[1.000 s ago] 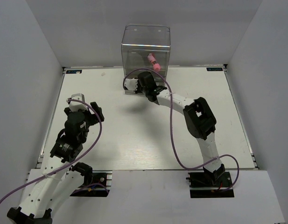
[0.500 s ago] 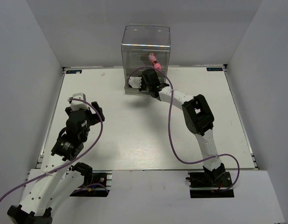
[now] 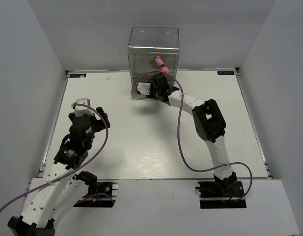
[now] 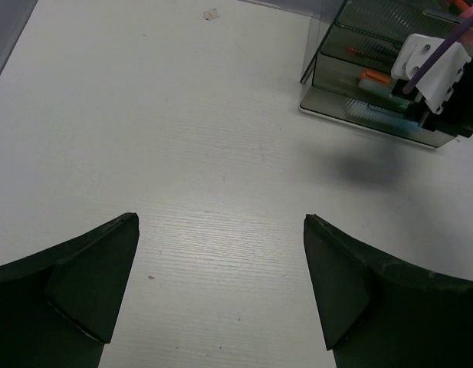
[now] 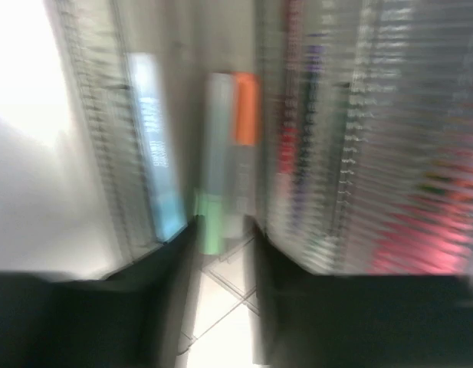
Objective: Sort the stationery into containers
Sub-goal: Place the stationery into the container, then close the drawer
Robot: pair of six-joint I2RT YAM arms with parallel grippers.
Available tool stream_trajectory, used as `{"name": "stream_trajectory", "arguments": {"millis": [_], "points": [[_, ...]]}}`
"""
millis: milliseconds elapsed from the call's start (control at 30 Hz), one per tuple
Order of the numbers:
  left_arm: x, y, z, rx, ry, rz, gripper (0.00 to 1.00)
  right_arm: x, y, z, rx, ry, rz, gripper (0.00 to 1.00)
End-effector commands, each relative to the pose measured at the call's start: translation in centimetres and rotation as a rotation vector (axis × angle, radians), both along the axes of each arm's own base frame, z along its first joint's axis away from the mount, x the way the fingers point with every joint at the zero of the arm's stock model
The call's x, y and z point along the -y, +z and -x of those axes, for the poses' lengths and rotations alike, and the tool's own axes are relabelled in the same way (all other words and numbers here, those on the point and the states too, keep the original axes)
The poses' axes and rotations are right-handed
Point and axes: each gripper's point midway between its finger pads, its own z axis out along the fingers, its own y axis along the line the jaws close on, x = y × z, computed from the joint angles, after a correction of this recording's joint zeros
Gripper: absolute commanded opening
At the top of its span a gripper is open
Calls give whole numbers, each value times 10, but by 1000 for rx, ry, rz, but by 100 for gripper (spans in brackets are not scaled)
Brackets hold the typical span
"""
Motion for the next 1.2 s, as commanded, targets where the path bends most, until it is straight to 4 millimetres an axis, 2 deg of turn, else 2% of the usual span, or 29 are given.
{"name": "stream_trajectory", "arguments": {"millis": [0,33,67,100,133,200,300,333,500,633,700,767,800,867,900,1067,1100,1167], "points": [[0,0,0,4,-6,-7,98,-13,40,11,-39,51,-120,29],[0,0,0,4,-6,-7,98,-17,43,15,-55,66,-131,18],[0,0,0,4,-6,-7,98,-25,35,33,-145,139,-142,9],[0,0,0,4,-6,-7,98,-28,39,39,-173,171,-148,0],[0,0,0,4,-6,-7,98,-29,40,45,-183,226,-124,0],[0,0,0,4,-6,-7,98,-31,22,69,-275,283,-103,0],[0,0,0,4,-6,-7,98,-32,10,81,-311,343,-75,0],[-1,0,0,5,3,-10,98,-32,0,86,-347,358,-66,0],[-1,0,0,5,3,-10,98,-29,-7,78,-343,342,-50,0],[-1,0,0,5,3,-10,98,-30,-11,79,-361,346,-50,0],[-1,0,0,5,3,-10,98,-27,-26,77,-374,329,-26,0],[-1,0,0,5,3,-10,98,-26,-24,62,-335,289,-18,0],[-1,0,0,5,3,-10,98,-27,-34,57,-343,270,-17,0],[-1,0,0,5,3,-10,98,-25,-30,39,-284,224,-16,0],[-1,0,0,5,3,-10,98,-24,-39,36,-282,202,-14,0],[-1,-7,-1,-12,3,-17,98,-9,-34,-6,-129,74,-6,0],[-1,-7,-1,-12,3,-17,98,-12,-29,-11,-98,68,-16,0],[-1,-7,-1,-12,3,-17,98,-3,-30,-19,-75,29,-15,0]]}}
